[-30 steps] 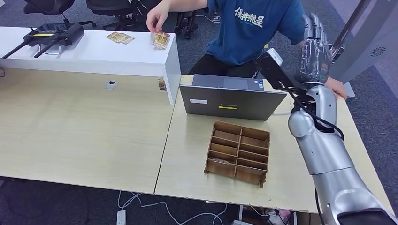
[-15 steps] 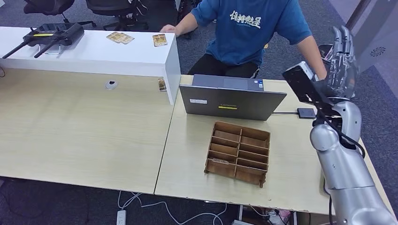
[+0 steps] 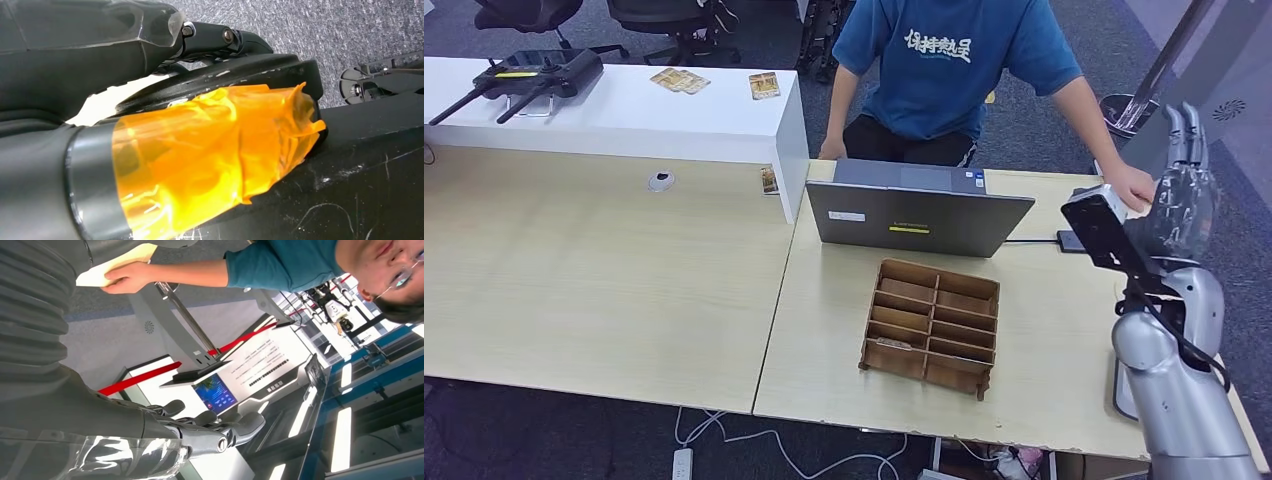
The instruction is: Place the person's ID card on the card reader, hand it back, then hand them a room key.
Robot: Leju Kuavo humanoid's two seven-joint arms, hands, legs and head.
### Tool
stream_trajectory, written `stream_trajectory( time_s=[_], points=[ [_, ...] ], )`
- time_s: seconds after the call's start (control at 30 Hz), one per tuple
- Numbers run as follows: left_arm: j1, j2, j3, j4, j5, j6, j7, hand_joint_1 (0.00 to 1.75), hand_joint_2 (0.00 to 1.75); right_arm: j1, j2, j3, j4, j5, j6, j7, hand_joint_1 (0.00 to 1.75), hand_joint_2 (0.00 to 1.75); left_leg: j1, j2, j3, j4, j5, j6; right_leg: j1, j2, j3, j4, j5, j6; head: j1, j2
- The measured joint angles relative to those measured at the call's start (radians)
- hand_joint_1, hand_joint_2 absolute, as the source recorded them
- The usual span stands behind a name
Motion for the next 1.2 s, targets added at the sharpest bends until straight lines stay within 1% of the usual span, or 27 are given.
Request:
stream_trajectory(
  time_s=[0.23, 0.57, 0.63, 0.8, 0.83, 0.87, 0.97, 1.0, 1.2],
  points=[
    [0.002, 0.000, 0.000, 0.000, 0.024, 0.006, -0.012, 0.00, 0.00, 0.113, -0.039, -0.033, -0.114, -0.010, -0.008, -0.028, 0.00, 1.75, 0.000, 0.000, 0.000, 0.000, -0.001, 0.001, 0.000, 0.000, 0.000, 0.000, 0.000, 0.000, 0.000, 0.000],
    [0.005, -0.003, 0.000, 0.000, 0.059, 0.014, -0.029, 0.00, 0.00, 0.321, -0.065, -0.103, -0.313, 0.023, -0.091, -0.073, 0.00, 1.75, 0.000, 0.000, 0.000, 0.000, -0.002, 0.000, 0.000, 0.000, 0.000, 0.000, -0.001, 0.000, 0.000, 0.000],
    [0.005, -0.003, 0.000, 0.000, 0.062, 0.016, -0.030, 0.00, 0.00, 0.343, -0.067, -0.113, -0.331, 0.024, -0.096, -0.077, 0.00, 1.75, 0.000, 0.000, 0.000, 0.000, -0.002, 0.000, 0.000, 0.000, 0.000, 0.000, -0.001, 0.000, 0.000, 0.000],
    [0.006, -0.004, 0.000, 0.000, 0.062, 0.016, -0.031, 0.00, 0.00, 0.347, -0.067, -0.115, -0.335, 0.024, -0.097, -0.078, 0.00, 1.75, 0.000, 0.000, 0.000, 0.000, -0.002, 0.000, 0.000, 0.000, 0.000, 0.000, -0.001, 0.000, 0.000, 0.000],
    [0.006, -0.004, 0.000, 0.000, 0.065, 0.017, -0.031, 0.00, 0.00, 0.361, -0.067, -0.121, -0.345, 0.029, -0.101, -0.082, 0.00, 1.75, 0.000, 0.000, 0.000, 0.000, -0.002, 0.000, 0.000, 0.000, 0.000, 0.000, -0.002, 0.000, 0.000, 0.000],
    [0.006, -0.004, 0.000, 0.000, 0.070, 0.017, -0.032, 0.00, 0.00, 0.399, -0.067, -0.129, -0.369, 0.044, -0.111, -0.090, 0.00, 1.75, 0.000, 0.000, 0.000, 0.000, -0.002, 0.000, 0.000, -0.001, 0.000, 0.000, -0.002, 0.000, 0.000, 0.000],
    [0.007, -0.007, 0.000, 0.000, 0.084, 0.024, -0.038, 0.00, 0.00, 0.576, -0.062, -0.153, -0.468, 0.109, -0.158, -0.111, 0.00, 1.75, 0.000, -0.001, 0.000, 0.000, -0.003, 0.000, 0.000, -0.002, 0.001, 0.000, -0.003, 0.000, 0.000, 0.000],
    [0.007, -0.008, 0.001, 0.000, 0.085, 0.026, -0.039, 0.00, 0.00, 0.611, -0.060, -0.155, -0.486, 0.121, -0.167, -0.112, 0.00, 1.75, 0.000, -0.001, 0.000, 0.000, -0.003, 0.000, 0.000, -0.002, 0.001, 0.000, -0.004, 0.000, 0.000, 0.000],
    [0.008, -0.010, 0.002, 0.000, 0.085, 0.029, -0.040, 0.00, 0.00, 0.702, -0.048, -0.154, -0.536, 0.153, -0.178, -0.116, 0.00, 1.75, 0.000, -0.001, 0.000, 0.000, -0.004, 0.000, 0.000, -0.001, 0.001, 0.000, -0.004, 0.000, 0.000, 0.000]
  ],
)
